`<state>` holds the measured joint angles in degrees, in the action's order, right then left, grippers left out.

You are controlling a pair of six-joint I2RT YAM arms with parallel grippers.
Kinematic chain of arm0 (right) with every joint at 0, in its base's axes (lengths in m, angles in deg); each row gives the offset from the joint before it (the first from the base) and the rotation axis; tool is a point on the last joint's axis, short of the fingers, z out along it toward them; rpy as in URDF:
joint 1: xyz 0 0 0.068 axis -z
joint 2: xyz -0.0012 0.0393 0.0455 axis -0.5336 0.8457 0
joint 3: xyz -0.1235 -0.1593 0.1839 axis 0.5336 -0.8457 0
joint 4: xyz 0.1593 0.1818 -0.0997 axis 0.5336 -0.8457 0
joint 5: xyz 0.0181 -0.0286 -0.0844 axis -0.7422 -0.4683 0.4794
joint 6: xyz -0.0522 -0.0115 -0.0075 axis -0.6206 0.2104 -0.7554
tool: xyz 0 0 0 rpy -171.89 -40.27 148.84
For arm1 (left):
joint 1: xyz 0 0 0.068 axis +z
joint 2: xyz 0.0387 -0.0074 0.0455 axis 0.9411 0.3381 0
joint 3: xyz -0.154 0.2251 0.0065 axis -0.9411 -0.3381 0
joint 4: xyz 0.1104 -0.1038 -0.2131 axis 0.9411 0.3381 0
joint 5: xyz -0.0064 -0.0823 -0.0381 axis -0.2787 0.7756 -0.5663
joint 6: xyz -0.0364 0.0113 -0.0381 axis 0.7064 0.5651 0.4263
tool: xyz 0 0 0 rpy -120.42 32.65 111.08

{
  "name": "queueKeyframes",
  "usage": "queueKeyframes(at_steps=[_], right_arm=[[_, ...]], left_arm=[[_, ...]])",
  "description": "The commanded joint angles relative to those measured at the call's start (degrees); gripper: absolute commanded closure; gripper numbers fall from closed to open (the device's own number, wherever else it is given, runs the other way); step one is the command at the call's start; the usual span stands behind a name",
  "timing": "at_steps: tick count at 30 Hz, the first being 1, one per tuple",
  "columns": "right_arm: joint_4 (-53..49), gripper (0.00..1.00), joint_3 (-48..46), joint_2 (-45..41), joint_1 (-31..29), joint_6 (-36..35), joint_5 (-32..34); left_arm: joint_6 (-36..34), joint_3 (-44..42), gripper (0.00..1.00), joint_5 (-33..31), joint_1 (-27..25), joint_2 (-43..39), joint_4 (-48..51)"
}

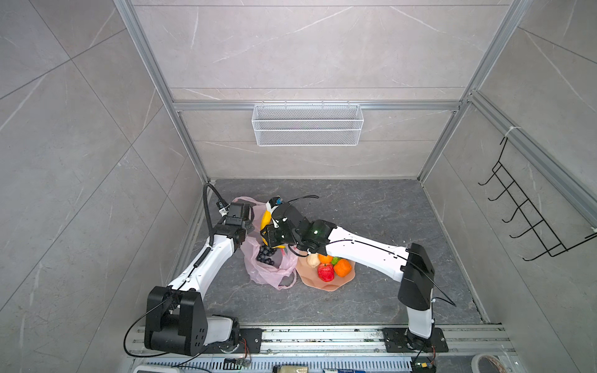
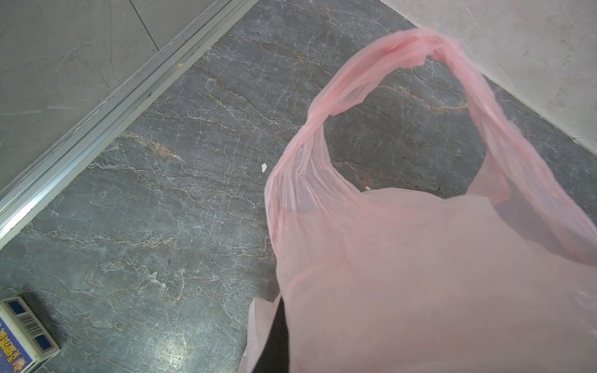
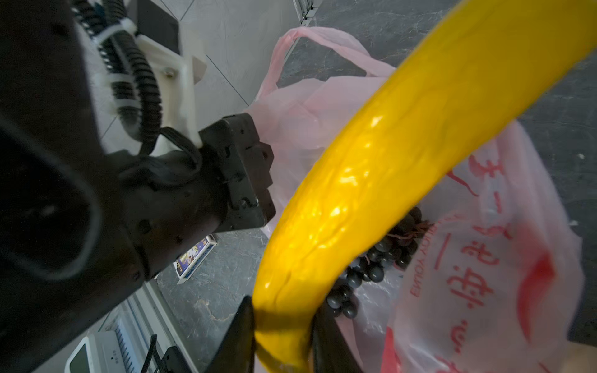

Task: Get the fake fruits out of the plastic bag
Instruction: 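Lift the banana out of the bag with the right gripper toward the bowl, then lower the banana into the pink bowl and open the right gripper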

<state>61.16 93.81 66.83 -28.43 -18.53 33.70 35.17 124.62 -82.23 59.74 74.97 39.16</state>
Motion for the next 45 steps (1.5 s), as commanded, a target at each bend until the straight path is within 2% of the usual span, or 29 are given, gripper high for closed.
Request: queueKeyframes(at_steps=[1, 8, 14, 20, 29, 40, 45], right_arm=[[1.1, 0.78, -3.5, -4.4, -0.7, 0.9, 0.7], [-2.2, 0.78, -13.3, -12.7, -1.2, -4.4, 1.0], [-6.9, 0.78, -24.1, -22.4, -1.2, -15.6, 1.3], [-11.8, 0.78, -31.9, -28.4, -0.9, -27.9, -2.0], [-18.1, 0.78, -34.5, -27.0, -0.1, -35.4, -6.8], [-26.1, 0.77, -30.8, -20.0, 2.0, -41.2, -4.0], [-26.4, 0.76, -29.1, -18.5, 2.6, -42.6, -5.4]], left_arm=[[-0.8, 2.3, 1.00, -1.8, 0.5, 0.5, 0.0], [-2.3, 1.9, 1.00, -3.1, 0.7, 0.0, -0.3], [-2.5, 1.1, 1.00, -3.4, 1.5, -0.2, -0.7], [-2.6, 0.6, 1.00, -3.4, 2.1, -0.4, -1.0], [-3.7, -0.7, 1.00, -3.4, 3.1, -1.5, -2.3], [-4.1, -2.0, 1.00, -2.4, 4.3, -1.7, -3.6], [-4.2, -2.3, 1.00, -2.1, 4.3, -1.9, -3.8]])
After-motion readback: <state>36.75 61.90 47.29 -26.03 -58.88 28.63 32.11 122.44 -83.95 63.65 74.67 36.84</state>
